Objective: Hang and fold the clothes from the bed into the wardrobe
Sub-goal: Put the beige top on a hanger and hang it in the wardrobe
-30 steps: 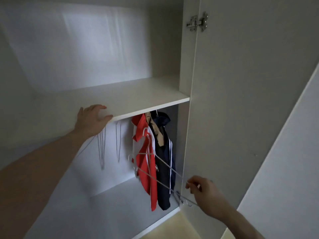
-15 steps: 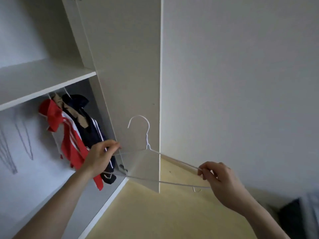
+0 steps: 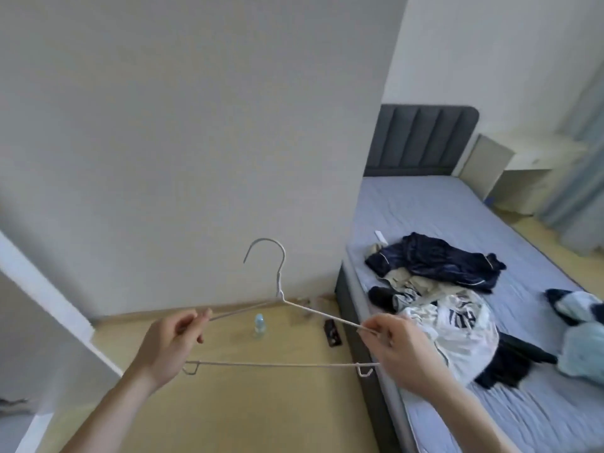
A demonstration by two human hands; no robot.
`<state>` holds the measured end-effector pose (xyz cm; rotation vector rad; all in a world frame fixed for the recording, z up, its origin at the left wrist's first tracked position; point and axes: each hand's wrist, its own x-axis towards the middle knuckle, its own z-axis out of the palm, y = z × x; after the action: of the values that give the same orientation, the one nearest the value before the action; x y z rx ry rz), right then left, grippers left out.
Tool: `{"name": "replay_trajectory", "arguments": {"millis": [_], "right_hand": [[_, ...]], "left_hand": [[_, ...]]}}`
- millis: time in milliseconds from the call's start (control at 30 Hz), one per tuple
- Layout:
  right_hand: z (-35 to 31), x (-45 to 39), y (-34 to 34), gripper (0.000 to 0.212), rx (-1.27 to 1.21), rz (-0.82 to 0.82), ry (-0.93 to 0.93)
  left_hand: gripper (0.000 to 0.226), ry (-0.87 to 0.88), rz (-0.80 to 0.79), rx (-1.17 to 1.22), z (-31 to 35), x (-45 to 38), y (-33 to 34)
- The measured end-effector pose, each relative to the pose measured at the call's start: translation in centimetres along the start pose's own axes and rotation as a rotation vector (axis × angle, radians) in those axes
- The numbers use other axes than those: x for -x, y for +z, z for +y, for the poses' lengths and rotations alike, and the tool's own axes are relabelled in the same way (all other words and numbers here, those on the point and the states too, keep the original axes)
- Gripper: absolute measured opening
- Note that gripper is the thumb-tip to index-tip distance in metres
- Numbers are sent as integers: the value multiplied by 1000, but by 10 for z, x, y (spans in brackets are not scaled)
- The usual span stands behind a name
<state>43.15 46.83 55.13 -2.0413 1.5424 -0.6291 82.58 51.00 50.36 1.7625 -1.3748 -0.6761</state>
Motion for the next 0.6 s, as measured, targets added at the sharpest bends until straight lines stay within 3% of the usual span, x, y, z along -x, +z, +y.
{"name": "replay_trajectory", "arguments": {"millis": [167, 467, 600], "right_hand": [[89, 39, -60, 15, 36, 37, 136], [204, 94, -118, 18, -173, 202, 379], [245, 105, -139, 23, -186, 315, 482]], "left_hand": [[59, 94, -166, 30, 71, -13, 121], [54, 187, -531, -22, 170, -49, 303], [32, 203, -570, -41, 202, -72, 376]]}}
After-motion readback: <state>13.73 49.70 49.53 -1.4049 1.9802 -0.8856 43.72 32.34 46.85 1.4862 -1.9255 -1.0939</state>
